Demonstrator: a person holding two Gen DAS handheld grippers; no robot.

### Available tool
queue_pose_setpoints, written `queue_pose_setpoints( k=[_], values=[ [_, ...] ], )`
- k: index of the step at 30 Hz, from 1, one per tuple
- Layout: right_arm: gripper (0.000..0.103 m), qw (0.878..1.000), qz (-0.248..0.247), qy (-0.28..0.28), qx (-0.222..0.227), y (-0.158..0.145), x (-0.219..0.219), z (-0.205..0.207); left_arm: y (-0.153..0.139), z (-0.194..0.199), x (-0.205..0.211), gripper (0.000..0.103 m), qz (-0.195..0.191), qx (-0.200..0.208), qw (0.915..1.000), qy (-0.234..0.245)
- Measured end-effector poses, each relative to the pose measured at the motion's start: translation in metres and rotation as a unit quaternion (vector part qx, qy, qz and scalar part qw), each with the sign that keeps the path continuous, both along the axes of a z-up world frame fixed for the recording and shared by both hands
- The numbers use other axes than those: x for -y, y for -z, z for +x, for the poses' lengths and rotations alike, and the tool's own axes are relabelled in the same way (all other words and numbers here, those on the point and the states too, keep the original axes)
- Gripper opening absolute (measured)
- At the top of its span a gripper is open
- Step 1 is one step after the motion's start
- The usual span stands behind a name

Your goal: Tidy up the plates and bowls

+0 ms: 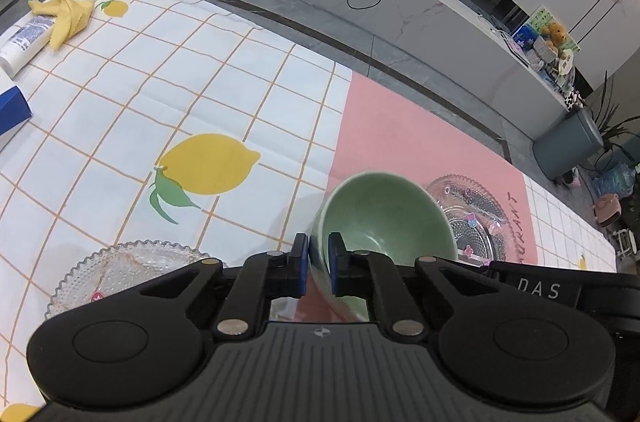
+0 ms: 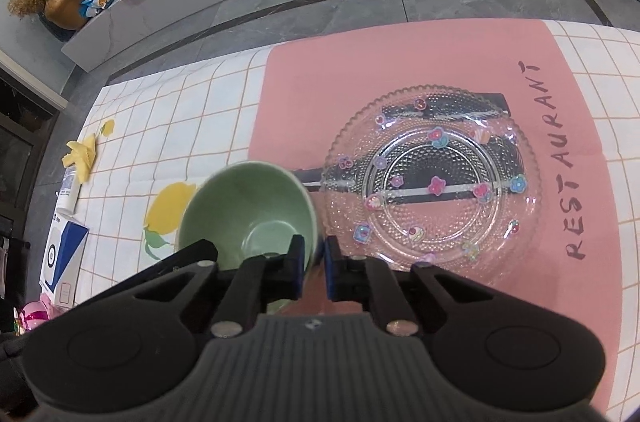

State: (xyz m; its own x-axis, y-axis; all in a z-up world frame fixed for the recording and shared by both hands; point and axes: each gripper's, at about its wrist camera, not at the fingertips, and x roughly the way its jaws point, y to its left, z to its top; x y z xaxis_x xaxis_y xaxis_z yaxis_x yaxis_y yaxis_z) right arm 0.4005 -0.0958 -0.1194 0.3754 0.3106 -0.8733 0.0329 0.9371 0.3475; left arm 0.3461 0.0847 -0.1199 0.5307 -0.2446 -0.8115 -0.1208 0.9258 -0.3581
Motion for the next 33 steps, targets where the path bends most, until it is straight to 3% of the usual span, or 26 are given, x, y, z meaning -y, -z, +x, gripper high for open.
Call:
queue_pose_setpoints(
  k=[6,11,26,33],
  values=[
    [0.007,1.0,-0.004,-0.002,-0.006,-0.005,-0.002,-0.008,-0.008,-0.01,0.001,0.009,0.006,-0.01,0.9999,-0.006],
    [0.007,1.0,0.009,0.001,-0.008,-0.023,0.003,-0.029,-0.032,-0.034,0.004,0.009,0.01,-0.006,0.9998,-0.014],
    [0.007,0.999,0.029,-0.007,0.019,-0.118,0.033,-0.143,-0.131,-0.139,0.031,0.01,0.024,0.03,0.9991,-0.016],
    [0.007,0.999,0.026,-0.015,0.041,-0.155,0.056,-0.2,-0.153,-0.186,0.047,0.01,0.013,0.04,0.9991,-0.001]
  ],
)
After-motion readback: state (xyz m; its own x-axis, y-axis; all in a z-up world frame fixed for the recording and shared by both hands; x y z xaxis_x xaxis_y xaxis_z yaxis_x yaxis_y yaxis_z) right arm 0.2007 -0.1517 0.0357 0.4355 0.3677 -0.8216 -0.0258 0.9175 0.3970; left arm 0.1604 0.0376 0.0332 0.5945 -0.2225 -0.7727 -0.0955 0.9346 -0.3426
